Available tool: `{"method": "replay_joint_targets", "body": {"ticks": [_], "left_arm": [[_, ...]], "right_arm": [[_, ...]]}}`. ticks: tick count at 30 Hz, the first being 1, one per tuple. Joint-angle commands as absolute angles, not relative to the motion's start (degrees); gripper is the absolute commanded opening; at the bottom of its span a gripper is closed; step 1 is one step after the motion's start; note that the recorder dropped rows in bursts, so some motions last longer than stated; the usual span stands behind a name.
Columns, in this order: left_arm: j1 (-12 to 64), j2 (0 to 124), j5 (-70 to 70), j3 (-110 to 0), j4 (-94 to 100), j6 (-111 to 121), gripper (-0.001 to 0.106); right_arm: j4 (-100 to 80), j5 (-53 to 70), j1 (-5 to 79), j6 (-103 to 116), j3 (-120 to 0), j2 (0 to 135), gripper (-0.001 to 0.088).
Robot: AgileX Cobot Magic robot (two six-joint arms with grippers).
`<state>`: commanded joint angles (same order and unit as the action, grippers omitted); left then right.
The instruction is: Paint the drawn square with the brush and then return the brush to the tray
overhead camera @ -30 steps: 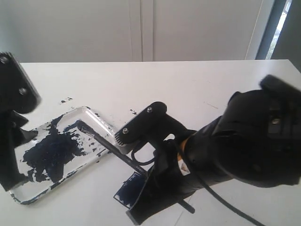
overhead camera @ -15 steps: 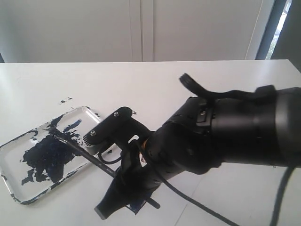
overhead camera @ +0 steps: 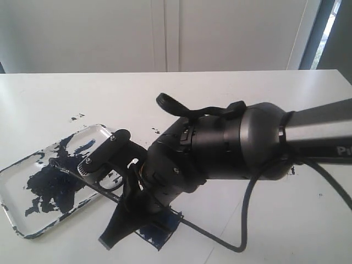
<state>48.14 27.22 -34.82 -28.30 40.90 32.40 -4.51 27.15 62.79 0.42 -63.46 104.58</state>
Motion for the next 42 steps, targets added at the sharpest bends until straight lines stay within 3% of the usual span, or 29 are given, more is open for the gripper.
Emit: {"method": "replay_joint_targets", "body": {"ticks": [6,8,14,17,21,23,28,29,36,42], "left_arm": [[48.14,27.22,-32.81,-26.64,40.90,33.74,0.034],[48.14,27.22,-32.81,-26.64,41.15,33.74,0.034],[48.14,27.22,-32.68,-26.64,41.41,33.64,0.034],[48.14,27.22,-32.68,-26.64,41.41,33.52,0.034],[48.14,27.22,-32.44,-26.64,43.97,35.37,0.034],[48.14,27.22,-31.76,-26.64,49.15,39.65,0.034],[48.14,26.64,-31.17,-26.64,63.98,56.25,0.026],[48.14,26.37,-31.28,-26.64,66.50,59.44,0.024],[48.14,23.82,-33.93,-23.41,78.61,74.15,0.021],[48.14,18.52,-39.08,-19.67,85.80,84.45,0.021]], "right_arm": [[-9.15,25.72,62.79,4.32,-63.55,105.04,0.0004],[-10.18,25.72,62.79,5.02,-63.55,105.04,0.0046],[-10.36,24.56,62.79,6.37,-63.55,105.04,0.0381],[-10.44,22.70,62.79,6.49,-63.55,105.04,0.0455],[-10.76,18.91,62.79,6.19,-63.55,103.28,0.0449],[-11.97,17.26,62.79,6.19,-63.55,100.76,0.0403],[-17.18,16.64,62.79,6.19,-63.55,92.45,0.0037],[-18.27,16.31,62.79,6.19,-63.42,90.56,0.0002],[-21.60,7.13,62.19,6.19,-61.42,79.40,0.0000],[-21.60,5.75,53.94,6.95,-57.14,71.21,0.0000]]}}
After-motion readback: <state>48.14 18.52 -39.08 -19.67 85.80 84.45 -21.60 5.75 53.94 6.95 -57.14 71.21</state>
